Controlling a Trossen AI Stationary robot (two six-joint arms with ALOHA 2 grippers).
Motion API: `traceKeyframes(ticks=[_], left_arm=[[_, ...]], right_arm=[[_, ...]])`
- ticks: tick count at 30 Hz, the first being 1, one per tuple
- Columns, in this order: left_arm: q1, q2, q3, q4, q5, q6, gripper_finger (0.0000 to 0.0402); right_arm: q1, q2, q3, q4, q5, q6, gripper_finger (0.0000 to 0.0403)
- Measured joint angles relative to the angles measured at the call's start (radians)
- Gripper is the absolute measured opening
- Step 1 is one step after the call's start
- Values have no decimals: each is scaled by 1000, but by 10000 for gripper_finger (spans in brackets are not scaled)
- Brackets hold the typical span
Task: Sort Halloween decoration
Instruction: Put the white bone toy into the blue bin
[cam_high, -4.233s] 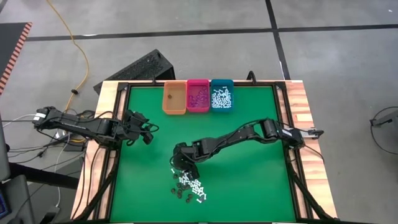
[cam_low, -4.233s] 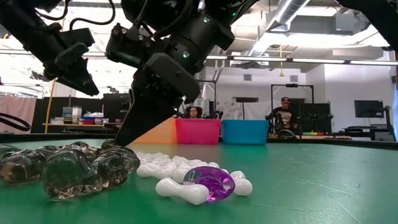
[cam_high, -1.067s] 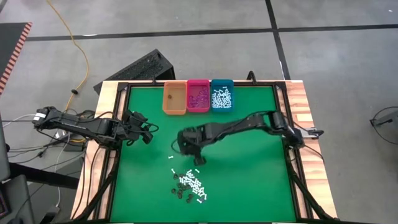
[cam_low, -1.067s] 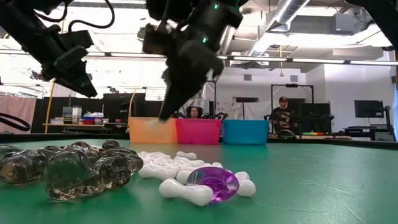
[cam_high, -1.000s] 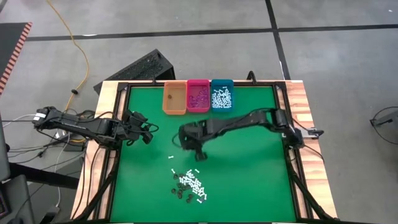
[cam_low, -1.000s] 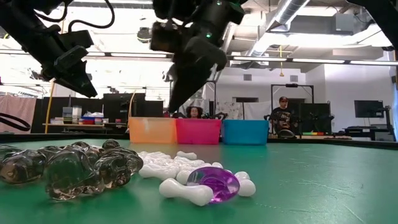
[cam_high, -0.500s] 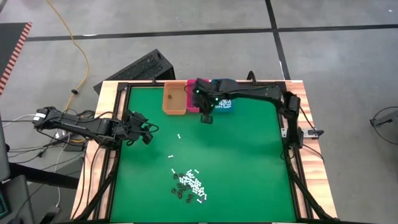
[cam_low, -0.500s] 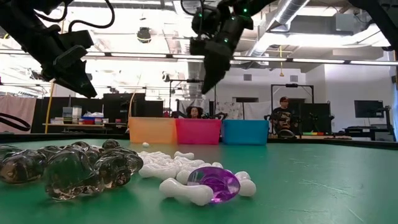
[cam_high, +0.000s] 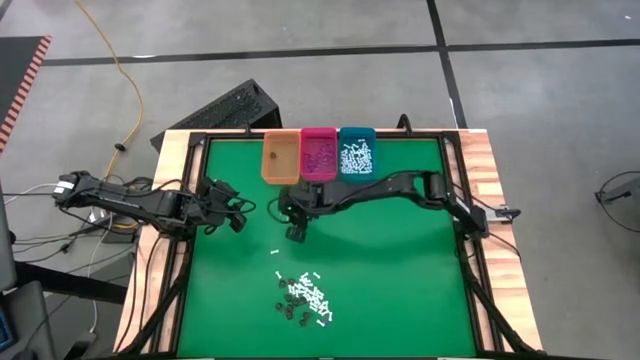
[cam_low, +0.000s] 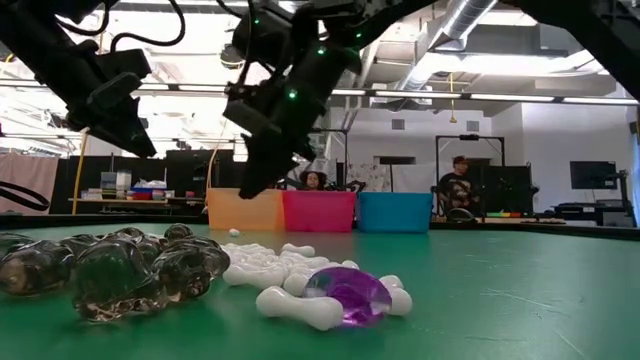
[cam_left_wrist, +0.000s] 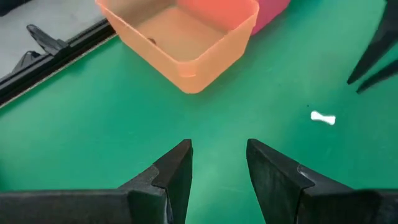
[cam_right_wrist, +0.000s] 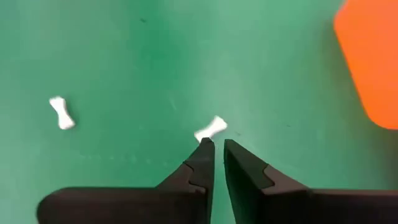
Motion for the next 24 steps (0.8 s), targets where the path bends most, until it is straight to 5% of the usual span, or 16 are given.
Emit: traceKeyframes(ticks=[13,19,24], left_arm=[[-1,22,0,-2,-6,-20,144],[-1,21,0,-10,2,-21,144],[-1,22,0,-12,-3,-21,144]], right_arm=[[4,128,51,30,24,264,197],[59,157,52,74,193,260,198],[65,157,52,50,219,217,175]])
